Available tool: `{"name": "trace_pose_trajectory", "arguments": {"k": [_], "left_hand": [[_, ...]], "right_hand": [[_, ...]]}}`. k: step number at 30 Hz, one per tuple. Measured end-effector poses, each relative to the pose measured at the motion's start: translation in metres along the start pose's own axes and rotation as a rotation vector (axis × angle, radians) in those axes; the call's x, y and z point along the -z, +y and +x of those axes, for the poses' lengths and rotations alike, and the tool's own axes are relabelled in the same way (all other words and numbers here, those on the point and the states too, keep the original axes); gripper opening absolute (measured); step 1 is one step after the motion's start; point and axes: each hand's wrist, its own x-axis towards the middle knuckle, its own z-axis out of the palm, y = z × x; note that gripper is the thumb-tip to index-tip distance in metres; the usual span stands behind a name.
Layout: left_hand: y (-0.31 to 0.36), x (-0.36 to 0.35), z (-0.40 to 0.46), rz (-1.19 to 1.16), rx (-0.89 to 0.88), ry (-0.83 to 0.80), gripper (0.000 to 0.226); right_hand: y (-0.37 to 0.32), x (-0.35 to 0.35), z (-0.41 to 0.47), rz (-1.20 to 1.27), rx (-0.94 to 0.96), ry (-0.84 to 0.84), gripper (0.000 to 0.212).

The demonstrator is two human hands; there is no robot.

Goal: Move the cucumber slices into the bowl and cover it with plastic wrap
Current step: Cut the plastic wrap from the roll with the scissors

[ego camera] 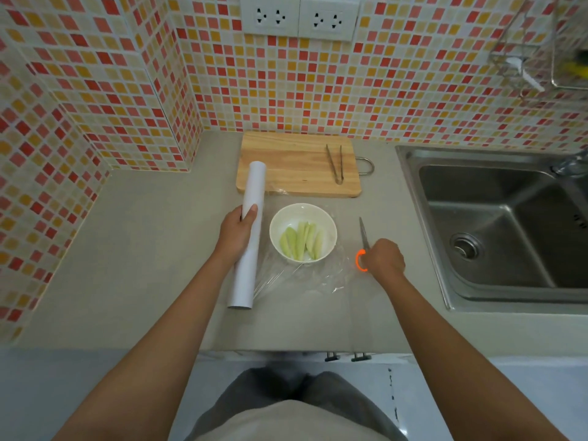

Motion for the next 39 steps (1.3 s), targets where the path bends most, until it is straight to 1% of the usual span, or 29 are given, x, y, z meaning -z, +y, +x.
{"name": "trace_pose_trajectory", "arguments": {"k": [3, 5, 7, 10, 13, 16, 17, 18, 20, 22, 24, 27, 29, 30, 33, 35, 37, 39], "left_hand": [[0.000, 0.000, -0.002, 0.012, 0.004, 0.005, 0.035], [0.001, 0.000, -0.002, 0.018, 0.012, 0.013, 0.032], [0.002, 0.000, -0.002, 0.022, 0.020, 0.025, 0.032], [0.005, 0.002, -0.004, 0.013, 0.028, 0.033, 0.032], [0.005, 0.002, -0.005, 0.012, 0.030, 0.041, 0.033], [0.003, 0.002, -0.004, 0.020, 0.028, 0.042, 0.033], [0.003, 0.002, -0.004, 0.023, 0.027, 0.042, 0.033], [0.002, 0.002, -0.004, 0.025, 0.027, 0.045, 0.034], [0.001, 0.002, -0.003, 0.028, 0.025, 0.049, 0.035], [0.001, 0.002, -0.003, 0.030, 0.021, 0.046, 0.036], [0.001, 0.002, -0.001, 0.032, 0.025, 0.039, 0.036], [0.002, 0.003, 0.000, 0.032, 0.012, 0.028, 0.036], [0.003, 0.004, 0.001, 0.038, 0.002, 0.024, 0.036], [0.002, 0.004, 0.002, 0.037, 0.001, 0.017, 0.036], [-0.001, 0.003, 0.004, 0.024, 0.007, -0.007, 0.034], [-0.002, 0.003, 0.004, -0.001, 0.015, -0.013, 0.033], [-0.004, 0.002, 0.005, -0.016, 0.018, -0.013, 0.032], [-0.005, 0.002, 0.005, -0.012, 0.017, -0.013, 0.033]], "right_hand": [[-0.004, 0.005, -0.005, -0.047, -0.026, 0.013, 0.009], [-0.004, 0.008, -0.008, -0.050, -0.048, 0.011, 0.016], [-0.004, 0.010, -0.010, -0.028, -0.065, -0.005, 0.010], [-0.002, 0.012, -0.011, 0.009, -0.067, -0.030, 0.012], [0.002, 0.016, -0.012, 0.128, -0.058, -0.083, 0.014], [0.001, 0.023, -0.018, 0.257, -0.059, -0.061, 0.014], [-0.002, 0.026, -0.022, 0.305, -0.056, -0.040, 0.016], [-0.007, 0.028, -0.027, 0.364, -0.047, -0.024, 0.023], [-0.020, 0.031, -0.042, 0.496, -0.013, -0.031, 0.030], [-0.035, 0.032, -0.061, 0.657, 0.009, -0.111, 0.026], [-0.048, 0.030, -0.082, 0.822, 0.012, -0.240, 0.019], [-0.060, 0.021, -0.115, 1.006, 0.028, -0.538, 0.007], [-0.063, 0.010, -0.133, 1.035, 0.011, -0.685, 0.010], [-0.064, 0.005, -0.141, 1.038, -0.010, -0.720, 0.011], [-0.060, -0.010, -0.156, 1.004, -0.052, -0.771, 0.008], [-0.055, -0.017, -0.163, 0.976, -0.054, -0.801, 0.013], [-0.049, -0.021, -0.170, 0.938, -0.050, -0.822, 0.013], [-0.045, -0.023, -0.178, 0.890, -0.050, -0.831, 0.021]]}}
